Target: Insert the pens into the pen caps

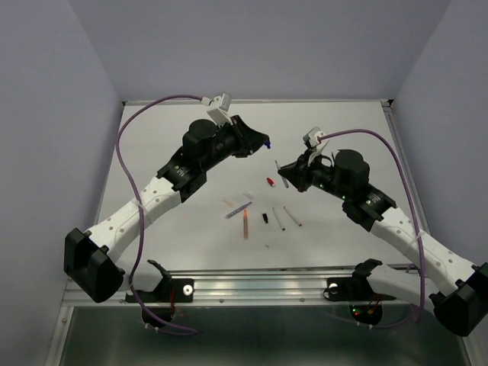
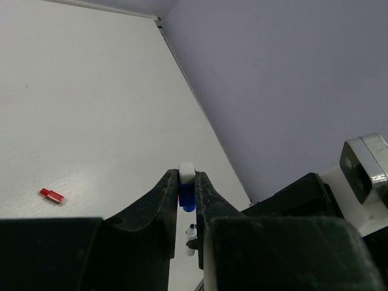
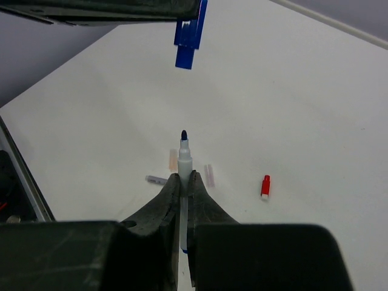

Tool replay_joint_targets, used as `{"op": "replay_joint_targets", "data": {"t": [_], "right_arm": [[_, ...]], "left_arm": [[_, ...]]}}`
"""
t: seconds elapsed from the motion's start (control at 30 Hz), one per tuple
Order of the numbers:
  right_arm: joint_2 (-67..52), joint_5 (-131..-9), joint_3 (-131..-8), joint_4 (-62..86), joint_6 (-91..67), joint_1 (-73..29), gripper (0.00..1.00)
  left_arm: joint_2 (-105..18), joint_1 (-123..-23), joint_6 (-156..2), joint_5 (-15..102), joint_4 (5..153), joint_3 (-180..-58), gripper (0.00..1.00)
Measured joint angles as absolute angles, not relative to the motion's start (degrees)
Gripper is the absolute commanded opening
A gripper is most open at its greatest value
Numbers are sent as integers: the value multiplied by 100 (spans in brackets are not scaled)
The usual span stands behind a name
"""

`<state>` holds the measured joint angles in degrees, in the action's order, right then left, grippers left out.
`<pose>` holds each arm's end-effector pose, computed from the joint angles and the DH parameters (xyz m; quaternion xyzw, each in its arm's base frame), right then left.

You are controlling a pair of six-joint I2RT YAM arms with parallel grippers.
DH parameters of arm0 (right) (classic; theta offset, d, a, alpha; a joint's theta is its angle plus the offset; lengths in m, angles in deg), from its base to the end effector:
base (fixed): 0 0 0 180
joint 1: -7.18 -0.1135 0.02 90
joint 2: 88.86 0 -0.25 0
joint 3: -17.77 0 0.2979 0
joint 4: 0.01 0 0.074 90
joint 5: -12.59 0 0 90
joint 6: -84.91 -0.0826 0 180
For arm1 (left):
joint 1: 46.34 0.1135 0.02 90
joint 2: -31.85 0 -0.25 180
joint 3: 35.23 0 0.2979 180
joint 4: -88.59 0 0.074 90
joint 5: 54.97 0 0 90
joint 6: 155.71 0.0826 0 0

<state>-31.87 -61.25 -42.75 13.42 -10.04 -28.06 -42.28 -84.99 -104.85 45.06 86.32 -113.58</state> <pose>0.2580 0.2105 0.3151 -0.2853 0.7079 0.3199 0.5613 0.3065 -0.2635 0.3812 0.0599 0.6926 -0.4970 0.5193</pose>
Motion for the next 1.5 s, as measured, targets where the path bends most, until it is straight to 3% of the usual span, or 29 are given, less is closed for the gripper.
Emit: {"op": "replay_joint_targets", "data": {"t": [1.5], "right_arm": [[-2748, -6147, -4653, 1012, -1399, -2806, 1]], "left_arm": [[-4340, -8486, -10911, 4626, 8437, -11284, 0]]}}
